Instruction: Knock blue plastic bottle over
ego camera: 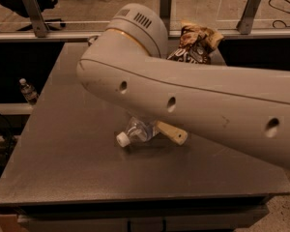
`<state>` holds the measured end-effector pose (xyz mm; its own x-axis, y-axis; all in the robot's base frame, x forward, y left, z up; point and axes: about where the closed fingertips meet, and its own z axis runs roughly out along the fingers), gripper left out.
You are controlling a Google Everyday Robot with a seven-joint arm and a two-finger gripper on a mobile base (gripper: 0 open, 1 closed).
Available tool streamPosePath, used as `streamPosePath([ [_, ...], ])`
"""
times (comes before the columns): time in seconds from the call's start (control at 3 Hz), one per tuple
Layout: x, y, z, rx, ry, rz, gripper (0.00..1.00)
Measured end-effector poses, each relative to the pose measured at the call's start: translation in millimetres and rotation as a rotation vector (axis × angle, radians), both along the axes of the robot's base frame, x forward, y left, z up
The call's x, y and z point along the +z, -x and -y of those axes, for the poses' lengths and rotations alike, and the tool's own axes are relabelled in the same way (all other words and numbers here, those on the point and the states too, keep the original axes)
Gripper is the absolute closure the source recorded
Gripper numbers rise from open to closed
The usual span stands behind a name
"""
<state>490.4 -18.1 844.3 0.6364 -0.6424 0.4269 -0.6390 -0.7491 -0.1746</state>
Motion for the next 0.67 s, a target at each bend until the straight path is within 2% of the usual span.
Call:
streamPosePath([
  [0.33,9.3,0.7,8.9,-0.031,-0.041,0.001,0.0],
  [0.67,31.8,2.8,35.0,-0.082,-0.112,0.014,0.0],
])
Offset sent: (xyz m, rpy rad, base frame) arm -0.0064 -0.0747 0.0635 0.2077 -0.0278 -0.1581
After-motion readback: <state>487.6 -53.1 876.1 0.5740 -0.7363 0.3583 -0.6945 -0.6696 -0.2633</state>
